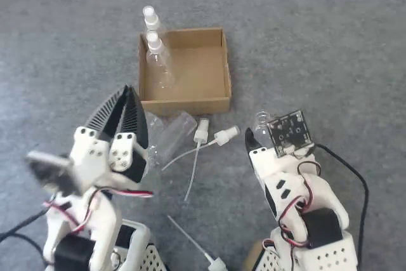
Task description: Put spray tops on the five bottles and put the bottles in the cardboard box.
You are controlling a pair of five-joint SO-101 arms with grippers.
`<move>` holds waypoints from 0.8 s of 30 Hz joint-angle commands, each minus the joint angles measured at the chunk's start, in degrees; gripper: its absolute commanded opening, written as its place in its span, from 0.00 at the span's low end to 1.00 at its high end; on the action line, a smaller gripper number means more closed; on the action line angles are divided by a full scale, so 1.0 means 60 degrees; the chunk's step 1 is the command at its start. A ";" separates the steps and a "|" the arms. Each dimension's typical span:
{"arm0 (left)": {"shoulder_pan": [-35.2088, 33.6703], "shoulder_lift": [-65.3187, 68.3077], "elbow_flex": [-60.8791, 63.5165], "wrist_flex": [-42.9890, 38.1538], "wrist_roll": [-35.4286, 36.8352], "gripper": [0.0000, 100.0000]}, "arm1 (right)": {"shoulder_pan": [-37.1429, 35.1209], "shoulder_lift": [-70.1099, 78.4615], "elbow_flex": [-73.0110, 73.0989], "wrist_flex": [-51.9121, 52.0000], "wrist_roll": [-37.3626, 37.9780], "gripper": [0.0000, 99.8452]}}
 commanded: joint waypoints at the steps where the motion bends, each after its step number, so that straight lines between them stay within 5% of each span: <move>1: 0.0000 -0.0176 -0.0359 -0.1333 0.0308 0.01 | -0.0051 -0.0916 0.0117 -0.0198 0.0117 0.08; 14: 0.0015 -0.0190 -0.0608 -0.3223 0.0337 0.01 | -0.0740 -0.2352 0.1040 -0.0242 0.0132 0.08; 24: 0.1231 -0.0249 -0.1560 -0.2667 0.0322 0.01 | -0.0799 -0.2352 0.1158 -0.0227 0.0132 0.08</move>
